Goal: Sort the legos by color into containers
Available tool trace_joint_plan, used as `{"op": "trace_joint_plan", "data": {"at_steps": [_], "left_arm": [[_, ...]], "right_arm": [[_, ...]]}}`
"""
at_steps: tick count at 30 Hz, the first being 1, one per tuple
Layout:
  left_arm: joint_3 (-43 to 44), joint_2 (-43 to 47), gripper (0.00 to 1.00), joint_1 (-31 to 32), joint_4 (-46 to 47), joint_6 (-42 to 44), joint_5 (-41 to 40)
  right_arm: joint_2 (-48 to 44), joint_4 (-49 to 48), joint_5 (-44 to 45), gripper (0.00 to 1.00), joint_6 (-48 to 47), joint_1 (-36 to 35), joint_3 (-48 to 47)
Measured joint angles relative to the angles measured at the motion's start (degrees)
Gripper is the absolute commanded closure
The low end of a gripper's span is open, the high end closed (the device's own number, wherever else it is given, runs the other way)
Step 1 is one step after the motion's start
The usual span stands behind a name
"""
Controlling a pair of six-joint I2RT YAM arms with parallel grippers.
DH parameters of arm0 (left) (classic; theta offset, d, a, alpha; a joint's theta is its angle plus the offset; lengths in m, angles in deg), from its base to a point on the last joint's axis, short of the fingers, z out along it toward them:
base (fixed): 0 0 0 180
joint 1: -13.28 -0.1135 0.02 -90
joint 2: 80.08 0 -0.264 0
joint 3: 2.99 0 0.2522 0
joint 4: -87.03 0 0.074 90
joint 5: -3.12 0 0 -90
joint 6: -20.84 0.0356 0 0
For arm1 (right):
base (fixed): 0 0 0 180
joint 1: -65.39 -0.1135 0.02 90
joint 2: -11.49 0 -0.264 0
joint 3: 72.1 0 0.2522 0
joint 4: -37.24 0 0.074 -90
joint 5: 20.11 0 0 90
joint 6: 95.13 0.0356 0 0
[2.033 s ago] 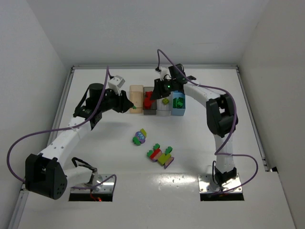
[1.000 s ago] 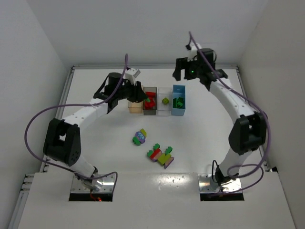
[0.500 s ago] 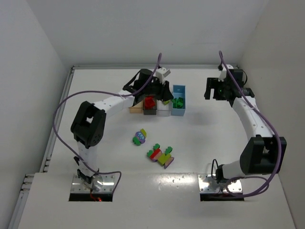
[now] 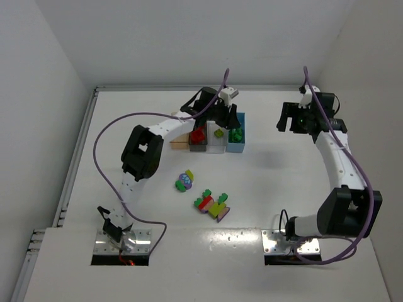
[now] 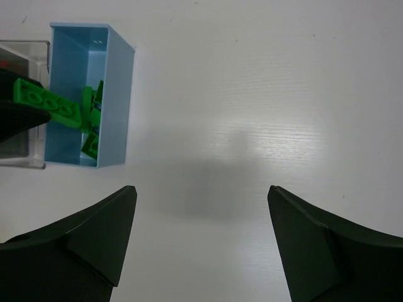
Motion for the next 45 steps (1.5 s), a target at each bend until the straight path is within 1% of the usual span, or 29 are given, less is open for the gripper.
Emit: {"op": "trace_joint_plan", "data": {"at_steps": [1,2,3,5,10,12,14,16,18,21,24,27,31,33,36,38,40,45], "left_arm": [[1.7,-1.2,0.48,0.1,-0.4,0.1,0.1],[3.4,-2.4,0.41,0.1,-0.9,0.3,0.0],[4.5,-3.4,0.39,0.2,-1.4,0.5,0.1],[6.5,-4.8,0.38,0.2,-2.4,0.7,0.2],[8.7,-5.7,0.39,0.1,-4.3,1.5,0.1],[8.5,-5.3,0.39,-0.2,-4.4,2.0,0.2],[5.9,-3.5,0.39,-0.5,-4.2,2.5,0.6],[0.4,1.0,0.39,-1.2,-4.8,3.4,1.2],[-5.8,7.6,0.39,-2.3,-5.7,4.8,1.7],[-13.6,19.4,0.39,-4.1,-8.1,8.5,1.8],[-21.2,34.3,0.39,-6.0,-10.8,12.7,0.9],[-27.4,47.8,0.39,-7.9,-15.0,17.1,-0.5],[-36.9,60.3,0.39,-12.5,-21.2,20.5,-1.9],[-40.7,64.0,0.39,-15.5,-24.8,21.0,-3.1],[-44.2,67.3,0.38,-19.2,-30.1,21.0,-4.6],[-45.1,68.8,0.35,-21.1,-32.6,20.8,-5.1],[-45.7,70.1,0.35,-22.7,-34.7,20.6,-5.3],[-47.0,72.7,0.35,-26.3,-37.6,19.9,-6.2]], "right_arm": [[0.0,0.2,-0.2,0.14,0.0,0.2,0.0],[0.0,0.3,-0.7,0.14,0.0,0.5,0.0],[0.0,0.3,-1.0,0.14,0.0,0.7,0.0],[0.2,0.5,-1.7,0.14,0.0,0.8,0.0],[1.9,0.6,-4.3,0.14,-0.6,0.8,-0.2],[2.7,0.6,-5.6,0.14,-1.6,0.6,-0.2],[3.4,0.7,-7.5,0.14,-3.3,0.3,-0.2],[4.0,1.0,-9.9,0.14,-5.4,-0.5,-0.3],[4.7,1.1,-12.1,0.14,-7.0,-1.6,-0.3],[5.4,1.6,-15.1,0.14,-9.9,-4.0,-0.3],[5.4,1.9,-18.8,0.14,-13.2,-7.5,-0.4],[5.8,2.9,-23.6,0.14,-18.2,-13.1,-0.5],[8.1,5.5,-29.7,0.14,-28.1,-22.4,-1.1],[9.8,7.0,-31.6,0.14,-33.6,-26.6,-1.6],[14.9,11.9,-34.2,0.14,-45.1,-33.3,-4.7],[18.8,14.6,-35.1,0.14,-51.7,-36.0,-7.6],[22.9,16.4,-35.4,0.14,-57.7,-38.2,-10.4],[30.3,20.0,-34.8,0.13,-67.9,-42.3,-15.9]]}}
